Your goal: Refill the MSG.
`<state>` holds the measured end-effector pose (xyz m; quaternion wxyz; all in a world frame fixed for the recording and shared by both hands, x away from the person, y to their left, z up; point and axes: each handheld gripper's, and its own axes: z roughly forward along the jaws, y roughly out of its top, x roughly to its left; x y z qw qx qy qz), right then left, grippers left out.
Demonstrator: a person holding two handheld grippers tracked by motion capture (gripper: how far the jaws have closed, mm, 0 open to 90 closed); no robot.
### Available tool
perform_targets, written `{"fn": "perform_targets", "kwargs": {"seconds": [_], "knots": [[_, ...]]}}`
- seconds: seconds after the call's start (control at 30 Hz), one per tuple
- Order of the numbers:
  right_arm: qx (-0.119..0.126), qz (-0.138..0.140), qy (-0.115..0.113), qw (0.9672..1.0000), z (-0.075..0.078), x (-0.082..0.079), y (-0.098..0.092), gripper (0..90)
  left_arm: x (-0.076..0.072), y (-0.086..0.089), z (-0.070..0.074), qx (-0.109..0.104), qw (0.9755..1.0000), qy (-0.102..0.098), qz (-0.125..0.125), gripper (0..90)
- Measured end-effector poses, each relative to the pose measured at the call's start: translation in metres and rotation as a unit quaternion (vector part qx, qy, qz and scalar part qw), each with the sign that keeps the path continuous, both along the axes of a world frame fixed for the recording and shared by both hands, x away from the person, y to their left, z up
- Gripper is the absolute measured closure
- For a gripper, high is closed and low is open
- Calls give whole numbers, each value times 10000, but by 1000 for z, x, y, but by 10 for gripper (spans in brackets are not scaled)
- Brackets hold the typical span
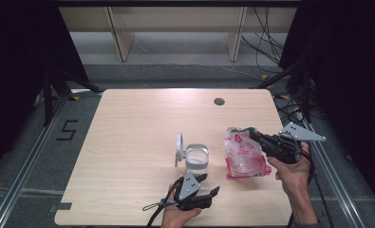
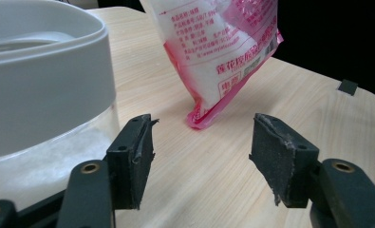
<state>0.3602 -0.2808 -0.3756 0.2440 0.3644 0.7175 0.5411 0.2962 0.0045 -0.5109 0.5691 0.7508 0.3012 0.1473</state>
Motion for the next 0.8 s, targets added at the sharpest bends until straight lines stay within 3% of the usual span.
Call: {"fn": "perform_targets", "kwargs": {"seconds": [0.07,0.13,0.17,0.2,0.27,0.3,0.33,0.37,0.4,0.47,0.5,0.57,0.63,0.7,0.73,0.77,0.8], "knots": [[-196,-2,-26,9998,-2,3,-2,900,-1,3,0,40,10000,23,42,382],[-158,-28,59,9999,-5,4,-3,900,-3,4,0,-44,9998,141,96,369],[-124,-64,100,9999,-6,4,-4,900,-2,6,1,60,10000,41,58,368],[-193,-90,81,9997,-7,6,-6,900,-4,6,0,-18,9998,150,124,368],[-171,-161,146,9996,-10,7,-8,900,-3,10,0,82,9999,28,55,360],[-218,-195,129,9995,-11,8,-10,900,-5,10,0,-19,9998,143,138,359],[-168,-222,260,9993,-12,8,-10,900,-5,10,0,-45,9997,164,161,356],[-200,-187,182,9995,-14,10,-11,900,-4,12,0,19,9999,101,92,352],[-217,-249,278,9991,-15,10,-11,900,-3,13,0,46,10000,53,69,350],[-335,-300,261,9986,-18,12,-12,900,-4,13,-1,-62,9997,178,157,343],[-310,-281,333,9986,-19,13,-12,900,-2,15,0,28,9999,122,92,337],[-362,-392,423,9977,-21,12,-11,900,-2,17,-1,-60,9997,215,121,337],[-491,-380,363,9974,-22,14,-11,900,-2,19,-1,-44,9996,217,148,337],[-474,-372,401,9974,-24,15,-11,900,-2,21,-1,-157,9993,280,214,336],[-518,-457,372,9969,-25,16,-11,900,-2,22,-1,-86,9993,287,245,334],[-412,-512,531,9964,-27,15,-9,900,-1,23,-2,-96,9992,292,240,333],[-497,-440,483,9966,-28,17,-11,900,-1,23,-3,-132,9991,340,218,330]]}}
